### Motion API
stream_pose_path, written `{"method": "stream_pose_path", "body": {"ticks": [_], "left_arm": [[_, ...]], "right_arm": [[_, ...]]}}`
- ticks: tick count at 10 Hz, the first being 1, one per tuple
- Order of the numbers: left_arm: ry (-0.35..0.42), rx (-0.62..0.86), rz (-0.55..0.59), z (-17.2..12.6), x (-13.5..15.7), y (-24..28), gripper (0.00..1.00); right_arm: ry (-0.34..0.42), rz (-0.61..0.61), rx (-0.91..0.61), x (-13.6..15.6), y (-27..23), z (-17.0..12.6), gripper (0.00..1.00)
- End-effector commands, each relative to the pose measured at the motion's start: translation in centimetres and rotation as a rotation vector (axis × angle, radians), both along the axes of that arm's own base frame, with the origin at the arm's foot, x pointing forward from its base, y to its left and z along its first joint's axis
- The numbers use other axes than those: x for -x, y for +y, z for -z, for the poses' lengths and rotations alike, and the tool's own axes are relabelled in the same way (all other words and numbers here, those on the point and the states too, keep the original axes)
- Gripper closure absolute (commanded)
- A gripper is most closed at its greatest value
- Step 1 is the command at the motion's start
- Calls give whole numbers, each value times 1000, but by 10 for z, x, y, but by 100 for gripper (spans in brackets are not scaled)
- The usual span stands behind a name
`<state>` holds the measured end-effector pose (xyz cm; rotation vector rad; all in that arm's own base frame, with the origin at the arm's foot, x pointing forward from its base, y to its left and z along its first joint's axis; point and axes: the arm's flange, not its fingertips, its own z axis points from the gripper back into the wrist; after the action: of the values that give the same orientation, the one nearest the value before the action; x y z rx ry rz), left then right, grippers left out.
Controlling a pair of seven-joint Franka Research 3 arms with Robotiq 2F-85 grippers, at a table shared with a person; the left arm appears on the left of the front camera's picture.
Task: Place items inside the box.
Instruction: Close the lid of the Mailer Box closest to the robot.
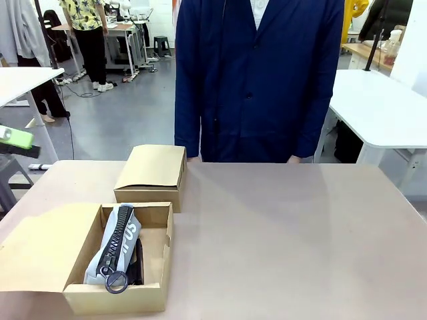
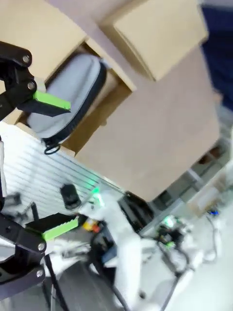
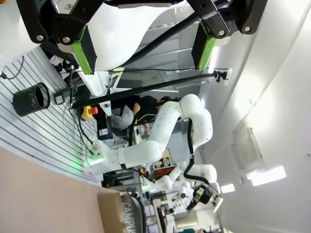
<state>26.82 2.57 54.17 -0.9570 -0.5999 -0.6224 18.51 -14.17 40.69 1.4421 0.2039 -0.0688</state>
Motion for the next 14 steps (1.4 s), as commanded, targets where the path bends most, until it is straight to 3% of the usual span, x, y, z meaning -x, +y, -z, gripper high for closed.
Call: {"method": "stream_pose_path", "body": {"ticks": [1,2,3,5,6,7,8,9,12,13,14], "left_arm": [[-769,-2,298,38,8,2,0],[-957,9,287,41,5,18,0],[-1071,49,259,43,2,34,0],[-1060,-119,222,63,-7,61,0],[-981,-139,220,79,-13,74,0],[-1010,-240,179,103,-29,92,0],[-1022,-415,12,114,-52,113,0],[-950,-205,205,54,-26,104,0],[-950,-205,205,54,-26,104,0],[-964,-237,202,69,-36,110,0],[-932,-213,262,88,-53,120,0]], "right_arm": [[12,17,-19,-1,0,-6,0],[12,17,-19,-1,0,-6,0],[12,17,-19,-1,0,-6,0],[12,17,-19,-1,0,-6,0],[12,17,-19,-1,0,-6,0],[12,17,-19,-1,0,-6,0],[12,17,-19,-1,0,-6,0],[12,17,-19,-1,0,-6,0],[12,17,-19,-1,0,-6,0],[12,17,-19,-1,0,-6,0],[12,17,-19,-1,0,-6,0]]}}
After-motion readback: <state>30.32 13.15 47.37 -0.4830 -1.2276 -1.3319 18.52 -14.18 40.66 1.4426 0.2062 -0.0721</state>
